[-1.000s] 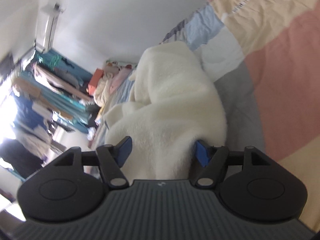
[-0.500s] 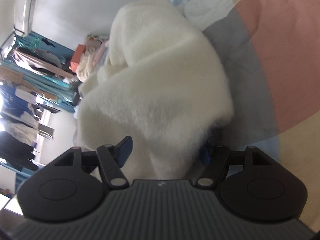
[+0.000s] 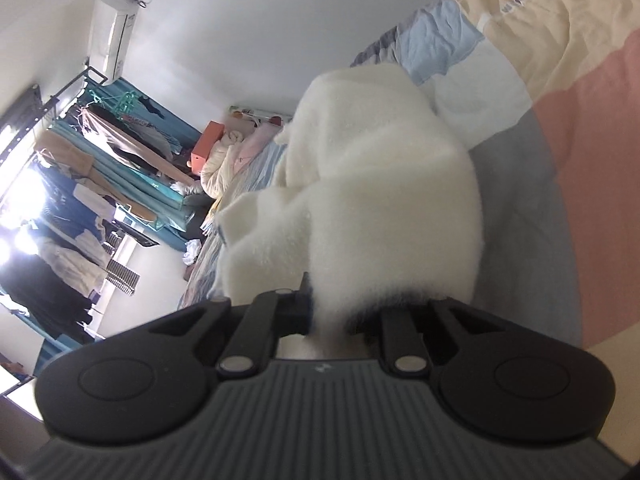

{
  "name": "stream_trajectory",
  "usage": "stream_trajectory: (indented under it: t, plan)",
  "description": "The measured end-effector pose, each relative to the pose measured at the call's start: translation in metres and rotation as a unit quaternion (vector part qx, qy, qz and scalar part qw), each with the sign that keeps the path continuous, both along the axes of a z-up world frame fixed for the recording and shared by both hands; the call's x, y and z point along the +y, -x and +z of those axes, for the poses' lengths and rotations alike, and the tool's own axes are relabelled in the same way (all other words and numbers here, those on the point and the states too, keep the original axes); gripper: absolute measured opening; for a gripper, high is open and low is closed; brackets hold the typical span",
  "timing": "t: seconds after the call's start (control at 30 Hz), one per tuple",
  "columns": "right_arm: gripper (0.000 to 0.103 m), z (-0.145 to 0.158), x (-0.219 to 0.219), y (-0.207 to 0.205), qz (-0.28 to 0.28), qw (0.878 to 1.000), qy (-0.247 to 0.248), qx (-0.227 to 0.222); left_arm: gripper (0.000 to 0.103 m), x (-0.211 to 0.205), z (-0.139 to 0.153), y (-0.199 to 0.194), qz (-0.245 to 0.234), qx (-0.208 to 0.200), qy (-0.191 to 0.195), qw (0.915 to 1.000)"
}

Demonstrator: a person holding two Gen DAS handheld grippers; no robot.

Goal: Fold towel

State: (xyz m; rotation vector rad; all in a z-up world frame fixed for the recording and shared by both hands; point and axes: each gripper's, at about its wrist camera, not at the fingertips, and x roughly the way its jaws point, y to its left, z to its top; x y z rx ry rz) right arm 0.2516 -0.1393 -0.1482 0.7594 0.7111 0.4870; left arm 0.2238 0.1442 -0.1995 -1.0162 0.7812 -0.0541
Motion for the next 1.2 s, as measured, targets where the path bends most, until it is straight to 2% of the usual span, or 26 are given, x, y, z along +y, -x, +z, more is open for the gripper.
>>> stream_trajectory:
  t: [0.03, 0.1, 0.2, 0.27, 0.4, 0.5, 0.57, 0.63, 0.67, 0.77, 0.9, 1.07, 1.13, 1.2]
  plan:
    - [0.016, -0.002, 0.000, -0.003, -0.001, 1.000, 0.004, 0.002, 0.069, 0.000, 0.001, -0.001, 0.003, -0.003, -0.005, 1.0000]
    - [0.015, -0.008, -0.002, -0.005, -0.004, 1.000, 0.011, 0.010, 0.047, -0.001, 0.005, -0.001, 0.007, -0.011, -0.019, 0.9997]
    - [0.015, -0.009, -0.001, -0.006, -0.006, 1.000, 0.022, 0.006, 0.025, -0.004, 0.016, 0.011, 0.000, -0.032, -0.018, 0.9993]
    - [0.014, -0.001, 0.000, -0.001, -0.004, 1.000, 0.026, -0.014, 0.022, -0.007, 0.030, 0.025, -0.008, -0.051, -0.041, 0.9978]
    - [0.014, 0.022, -0.005, 0.017, 0.007, 0.997, 0.008, -0.070, 0.019, -0.005, 0.067, 0.056, 0.009, -0.117, -0.068, 0.9907]
    - [0.013, 0.043, -0.009, 0.032, 0.014, 0.994, -0.004, -0.108, 0.018, 0.001, 0.093, 0.078, 0.018, -0.166, -0.066, 0.9838]
    - [0.013, 0.061, -0.012, 0.040, 0.015, 0.992, -0.015, -0.127, 0.017, 0.002, 0.113, 0.088, 0.003, -0.220, -0.067, 0.9732]
    - [0.013, 0.077, -0.016, 0.047, 0.007, 0.991, -0.047, -0.129, 0.017, 0.002, 0.131, 0.098, -0.004, -0.258, -0.068, 0.9637]
    - [0.013, 0.088, -0.019, 0.051, 0.005, 0.988, -0.064, -0.142, 0.017, 0.003, 0.140, 0.102, -0.004, -0.271, -0.062, 0.9607]
    - [0.013, 0.125, -0.019, 0.060, 0.006, 0.981, -0.052, -0.188, 0.017, 0.011, 0.166, 0.114, 0.002, -0.298, -0.036, 0.9537]
    - [0.013, 0.180, -0.019, 0.059, 0.019, 0.973, -0.049, -0.226, 0.015, 0.014, 0.215, 0.131, -0.001, -0.339, -0.053, 0.9394]
    - [0.013, 0.259, -0.022, 0.061, 0.029, 0.960, -0.053, -0.273, 0.015, 0.015, 0.292, 0.141, -0.008, -0.390, -0.066, 0.9183]
    - [0.013, 0.292, -0.023, 0.066, 0.028, 0.953, -0.046, -0.298, 0.015, 0.015, 0.328, 0.146, -0.013, -0.416, -0.074, 0.9065]
    - [0.013, 0.327, -0.024, 0.075, 0.018, 0.946, -0.035, -0.323, 0.015, 0.011, 0.370, 0.151, -0.018, -0.444, -0.092, 0.8911]
